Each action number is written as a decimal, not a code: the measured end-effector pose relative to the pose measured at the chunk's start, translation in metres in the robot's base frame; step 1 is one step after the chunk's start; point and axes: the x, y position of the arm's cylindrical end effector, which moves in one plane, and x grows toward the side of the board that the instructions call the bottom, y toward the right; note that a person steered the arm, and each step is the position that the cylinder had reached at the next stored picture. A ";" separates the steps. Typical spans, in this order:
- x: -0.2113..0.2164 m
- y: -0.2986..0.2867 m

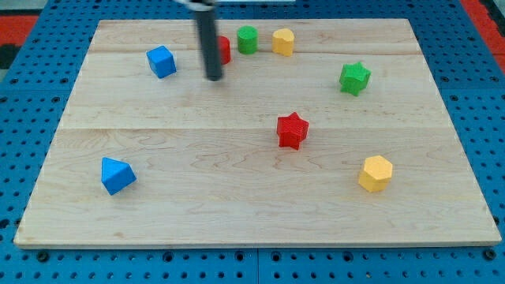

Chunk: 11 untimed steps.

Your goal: Place the red star towards the center of the board

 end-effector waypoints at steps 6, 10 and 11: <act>0.147 -0.040; 0.130 0.049; 0.116 0.077</act>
